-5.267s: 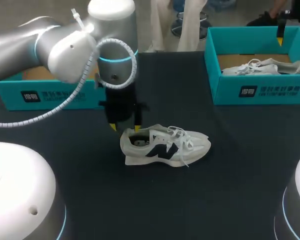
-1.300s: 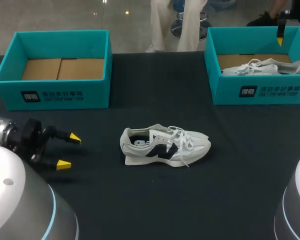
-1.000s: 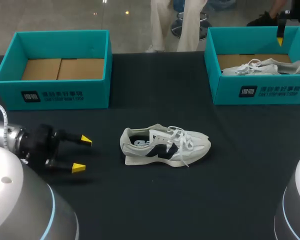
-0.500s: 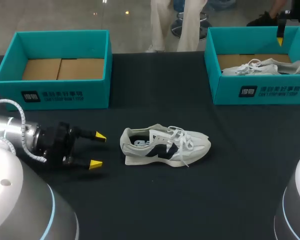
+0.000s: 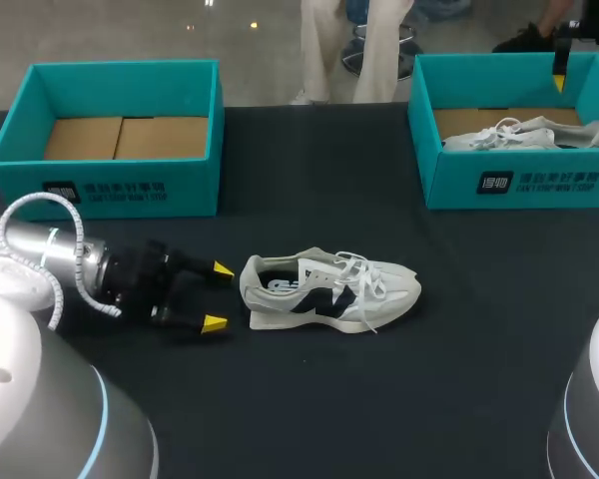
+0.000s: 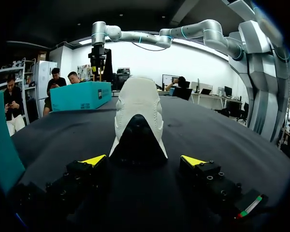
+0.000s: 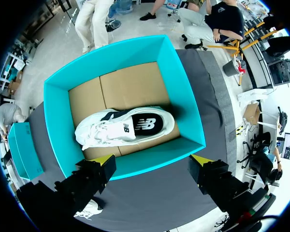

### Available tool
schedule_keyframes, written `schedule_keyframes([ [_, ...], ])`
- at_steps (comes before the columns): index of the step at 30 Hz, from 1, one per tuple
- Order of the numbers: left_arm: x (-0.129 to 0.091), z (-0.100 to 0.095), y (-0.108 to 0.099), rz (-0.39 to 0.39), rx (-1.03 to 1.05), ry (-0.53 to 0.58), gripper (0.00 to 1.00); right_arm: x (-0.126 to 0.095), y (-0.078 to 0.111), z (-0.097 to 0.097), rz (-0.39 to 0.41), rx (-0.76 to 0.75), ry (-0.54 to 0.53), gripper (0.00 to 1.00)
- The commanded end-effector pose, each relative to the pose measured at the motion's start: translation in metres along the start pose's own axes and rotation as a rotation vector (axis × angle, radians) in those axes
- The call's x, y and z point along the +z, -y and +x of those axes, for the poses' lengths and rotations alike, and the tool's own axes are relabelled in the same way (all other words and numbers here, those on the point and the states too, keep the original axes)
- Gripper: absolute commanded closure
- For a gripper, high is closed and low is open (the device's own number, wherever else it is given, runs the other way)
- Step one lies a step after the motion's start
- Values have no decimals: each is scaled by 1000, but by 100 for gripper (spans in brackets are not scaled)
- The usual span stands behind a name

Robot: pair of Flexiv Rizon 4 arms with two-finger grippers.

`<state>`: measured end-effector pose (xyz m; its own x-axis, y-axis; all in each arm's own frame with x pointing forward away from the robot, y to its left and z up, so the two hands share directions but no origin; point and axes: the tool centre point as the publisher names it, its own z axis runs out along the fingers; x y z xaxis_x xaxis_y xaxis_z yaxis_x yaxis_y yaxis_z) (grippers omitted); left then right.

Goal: Take the shoe out of the shoebox, open the shoe tongue, remove and reinsert the insole, then place the shoe into the shoebox

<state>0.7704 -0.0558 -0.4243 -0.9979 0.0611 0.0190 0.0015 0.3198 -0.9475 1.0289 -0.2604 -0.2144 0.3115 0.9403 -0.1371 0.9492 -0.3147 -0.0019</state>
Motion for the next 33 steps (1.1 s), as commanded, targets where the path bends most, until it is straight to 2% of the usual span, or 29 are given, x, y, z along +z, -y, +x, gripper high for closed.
schedule_keyframes([
  [1,9,-1,-1,14,-2,10,0,0,-1,0,1,1,0,0],
  [9,13,-2,4,24,1,22,0,0,-1,0,1,1,0,0],
  [20,27,6,13,14,16,20,0,0,-1,0,1,1,0,0],
  [33,46,7,13,1,11,33,0,0,-1,0,1,1,0,0],
])
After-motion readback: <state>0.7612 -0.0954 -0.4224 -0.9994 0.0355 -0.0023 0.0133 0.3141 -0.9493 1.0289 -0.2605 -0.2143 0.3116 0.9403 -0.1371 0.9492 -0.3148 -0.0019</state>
